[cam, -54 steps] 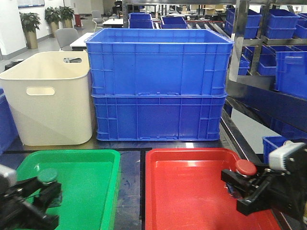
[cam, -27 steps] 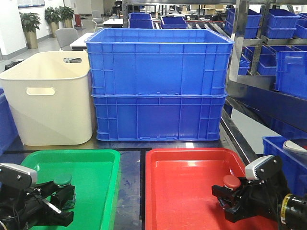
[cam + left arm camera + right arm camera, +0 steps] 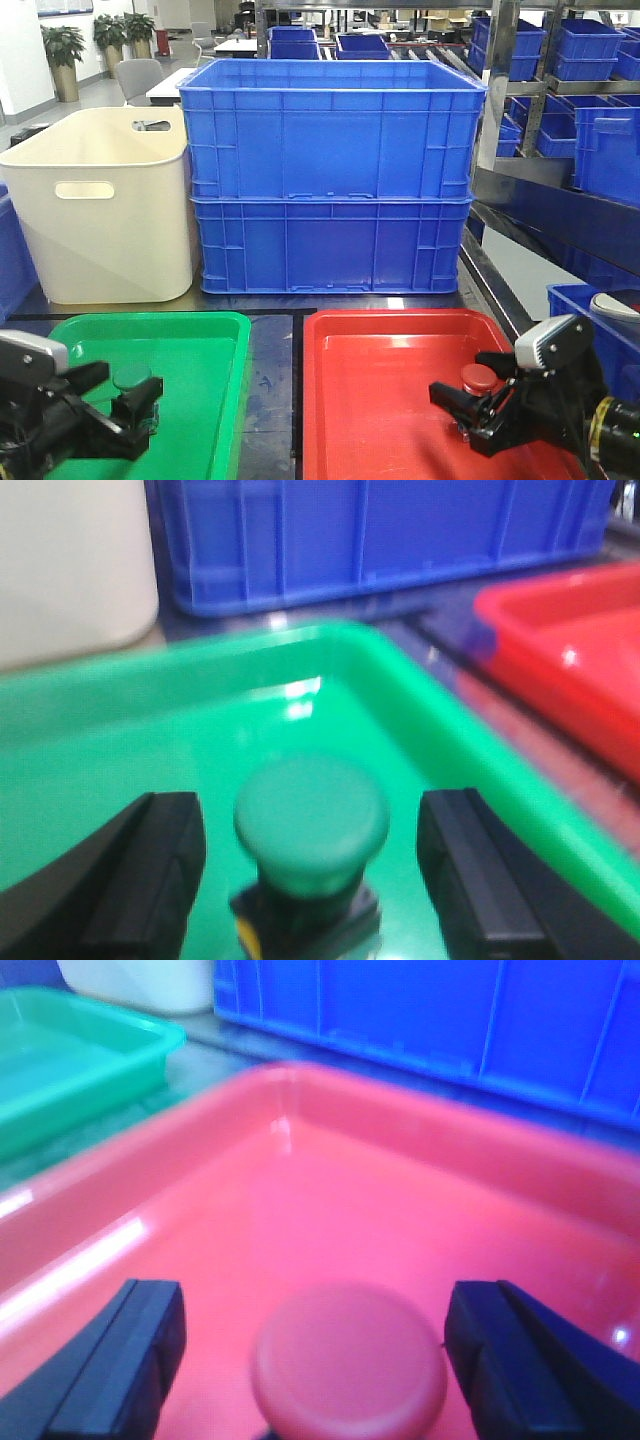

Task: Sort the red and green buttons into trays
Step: 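Open both grippers to release the buttons and lift away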

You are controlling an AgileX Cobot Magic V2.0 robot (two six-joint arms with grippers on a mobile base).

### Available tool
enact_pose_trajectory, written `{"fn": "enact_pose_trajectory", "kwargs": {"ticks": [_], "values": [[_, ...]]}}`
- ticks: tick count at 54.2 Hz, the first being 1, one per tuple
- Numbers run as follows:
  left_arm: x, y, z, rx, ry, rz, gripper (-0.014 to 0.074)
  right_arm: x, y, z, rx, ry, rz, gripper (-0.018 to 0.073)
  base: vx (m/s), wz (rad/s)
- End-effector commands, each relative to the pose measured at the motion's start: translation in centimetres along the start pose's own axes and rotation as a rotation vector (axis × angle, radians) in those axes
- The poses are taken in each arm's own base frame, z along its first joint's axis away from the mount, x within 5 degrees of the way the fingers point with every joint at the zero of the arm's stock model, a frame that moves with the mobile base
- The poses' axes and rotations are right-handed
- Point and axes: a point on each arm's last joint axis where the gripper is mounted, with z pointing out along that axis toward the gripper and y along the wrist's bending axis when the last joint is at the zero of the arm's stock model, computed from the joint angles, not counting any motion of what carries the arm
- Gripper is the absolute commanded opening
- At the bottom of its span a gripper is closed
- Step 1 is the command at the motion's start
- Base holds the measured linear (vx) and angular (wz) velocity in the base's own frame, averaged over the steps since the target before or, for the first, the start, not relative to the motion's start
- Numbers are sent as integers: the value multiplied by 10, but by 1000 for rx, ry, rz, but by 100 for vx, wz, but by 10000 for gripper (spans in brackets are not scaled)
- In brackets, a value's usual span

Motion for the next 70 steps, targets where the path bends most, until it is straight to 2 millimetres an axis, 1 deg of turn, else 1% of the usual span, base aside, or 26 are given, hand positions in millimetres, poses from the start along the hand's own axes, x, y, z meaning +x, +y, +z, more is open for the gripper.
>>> {"fn": "enact_pose_trajectory", "kwargs": {"ticks": [1,5,8,12,14,17,20,21,23,24,25,26,28,32,34,42,45,52,66,70], "values": [[-39,-5,-14,17,-177,8,583,-43,6,-16,-10,-168,-60,582,0,0],[-50,-8,-26,9,-182,39,579,-58,12,-27,0,-208,-97,574,0,0],[-59,-10,-38,0,-176,59,556,-71,17,-38,22,-230,-129,557,0,0],[-69,-12,-59,-31,-130,84,489,-84,26,-54,46,-239,-130,511,0,0],[-71,-14,-68,-45,-102,104,440,-87,30,-61,59,-231,-115,472,0,0],[-71,-15,-84,-88,-45,119,322,-90,39,-75,77,-207,-74,368,0,0],[-71,-17,-104,-130,-22,117,178,-88,47,-87,102,-167,-52,234,0,0],[-70,-17,-110,-145,-15,109,144,-86,51,-92,107,-154,-50,202,0,0],[-65,-18,-122,-169,1,89,27,-83,59,-101,112,-131,-60,103,0,0],[-62,-19,-128,-179,5,85,-6,-81,63,-106,113,-120,-68,55,0,0],[-63,-20,-135,-182,-7,87,-9,-81,66,-110,116,-121,-73,8,0,0],[-61,-21,-142,-191,-10,87,-9,-78,69,-113,116,-108,-81,-15,0,0],[-54,-22,-155,-207,-12,69,-8,-75,77,-121,116,-102,-92,-14,0,0],[-46,-23,-175,-228,-31,24,-7,-72,85,-131,125,-108,-122,-13,0,0],[-42,-25,-188,-237,-60,1,-7,-71,88,-134,132,-112,-130,-12,0,0],[-29,-25,-214,-269,-105,-21,-7,-72,94,-143,141,-135,-152,-11,0,0],[-25,-25,-220,-281,-111,-24,-7,-72,95,-144,142,-140,-155,-11,0,0],[-26,-25,-227,-289,-137,-26,-6,-73,95,-144,143,-142,-155,-11,0,0],[-25,-25,-228,-292,-134,-13,-6,-73,95,-144,144,-142,-156,-11,0,0],[-20,-26,-227,-289,-121,20,-6,-73,95,-144,144,-142,-156,-11,0,0]]}}
